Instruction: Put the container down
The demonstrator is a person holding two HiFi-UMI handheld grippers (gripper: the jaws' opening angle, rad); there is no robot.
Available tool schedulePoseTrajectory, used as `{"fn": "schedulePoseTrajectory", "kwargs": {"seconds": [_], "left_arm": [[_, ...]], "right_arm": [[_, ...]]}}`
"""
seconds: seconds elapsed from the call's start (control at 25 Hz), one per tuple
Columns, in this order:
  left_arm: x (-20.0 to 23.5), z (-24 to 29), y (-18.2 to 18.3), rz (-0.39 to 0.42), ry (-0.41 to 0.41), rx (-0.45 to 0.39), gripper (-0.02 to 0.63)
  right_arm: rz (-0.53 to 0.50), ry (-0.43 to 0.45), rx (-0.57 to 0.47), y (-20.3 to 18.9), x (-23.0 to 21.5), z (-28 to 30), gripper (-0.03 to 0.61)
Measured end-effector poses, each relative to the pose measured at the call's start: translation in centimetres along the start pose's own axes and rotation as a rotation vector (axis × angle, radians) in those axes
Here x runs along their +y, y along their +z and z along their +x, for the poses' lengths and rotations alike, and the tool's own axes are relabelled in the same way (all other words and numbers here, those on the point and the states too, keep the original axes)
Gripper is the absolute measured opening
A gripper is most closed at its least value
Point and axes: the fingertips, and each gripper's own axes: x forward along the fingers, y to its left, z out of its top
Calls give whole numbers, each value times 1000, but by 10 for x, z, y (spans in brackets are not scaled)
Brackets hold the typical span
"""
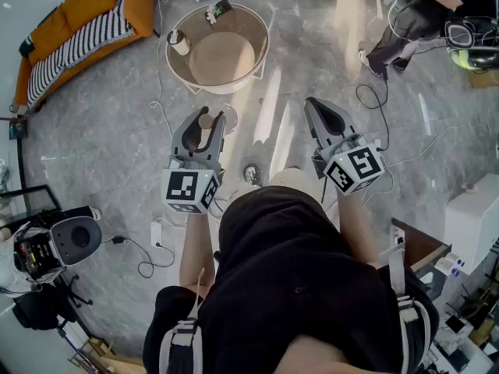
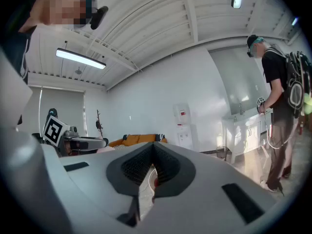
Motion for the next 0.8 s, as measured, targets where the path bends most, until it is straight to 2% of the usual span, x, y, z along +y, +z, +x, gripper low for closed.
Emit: {"fn": "schedulePoseTrajectory", "kwargs": {"seconds": [0.2,0.48,0.8], "left_arm": [[-9,-9,1,6,-1,12,138],[-4,-14,-2,22,-10,25,138],[7,-18,-7,17,-25,37,138]], "right_arm": [[-20,5,6,8,7,-14,4],[-40,26,18,1,16,-8,3],[-38,16,-17,3,26,2,5]]}}
